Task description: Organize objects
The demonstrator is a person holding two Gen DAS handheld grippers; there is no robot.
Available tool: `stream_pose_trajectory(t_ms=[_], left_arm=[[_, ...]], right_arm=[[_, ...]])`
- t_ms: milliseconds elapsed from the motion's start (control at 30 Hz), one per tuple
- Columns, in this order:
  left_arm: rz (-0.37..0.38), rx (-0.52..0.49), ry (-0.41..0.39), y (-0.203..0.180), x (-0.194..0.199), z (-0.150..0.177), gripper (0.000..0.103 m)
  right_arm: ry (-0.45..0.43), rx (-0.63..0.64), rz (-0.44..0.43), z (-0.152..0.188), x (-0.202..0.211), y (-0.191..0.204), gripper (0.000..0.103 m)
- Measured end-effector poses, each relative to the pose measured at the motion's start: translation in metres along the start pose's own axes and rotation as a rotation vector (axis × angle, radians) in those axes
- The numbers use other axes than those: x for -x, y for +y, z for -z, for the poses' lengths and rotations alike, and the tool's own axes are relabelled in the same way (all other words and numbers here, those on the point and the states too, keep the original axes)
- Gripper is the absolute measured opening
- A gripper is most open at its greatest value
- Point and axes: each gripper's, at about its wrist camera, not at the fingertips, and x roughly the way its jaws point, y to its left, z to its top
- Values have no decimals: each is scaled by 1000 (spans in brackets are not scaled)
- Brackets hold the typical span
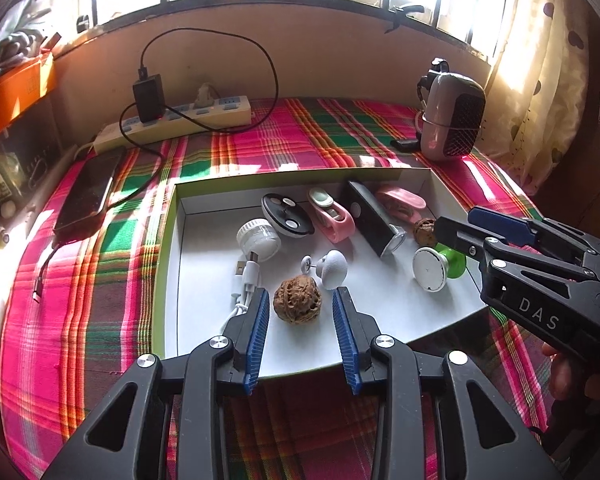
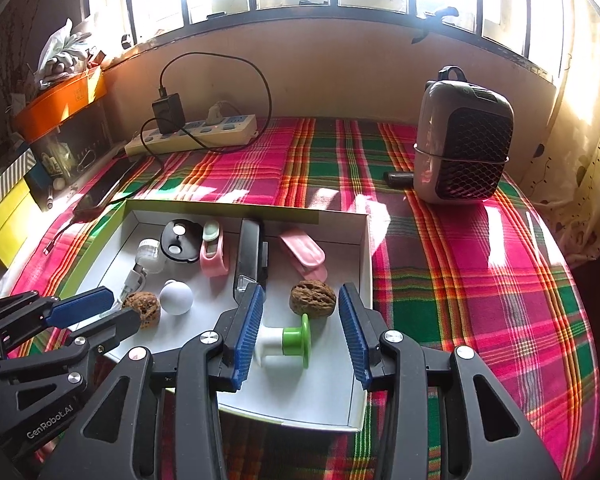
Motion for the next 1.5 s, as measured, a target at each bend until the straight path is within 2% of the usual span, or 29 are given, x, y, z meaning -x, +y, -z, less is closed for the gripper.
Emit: stream_pose_trajectory(t_ms=[33, 367, 600, 1167, 1500], left_arm=[[-1, 4, -3, 0, 3, 1, 31], [-39, 38, -32, -1, 30, 17, 31], [-83, 45, -39, -2, 43, 37, 31], [-120, 70, 55, -5, 42, 84, 31], [-155, 56, 47, -13, 43, 95, 31]], right_arm=[[-5, -1, 0, 1, 3, 1, 45], [-26, -15, 1, 19, 35, 8, 45], [-2, -6, 14, 38, 46, 15, 45], [109, -2, 33, 87, 40, 21, 45], [122, 2, 58, 100, 43, 22, 45]])
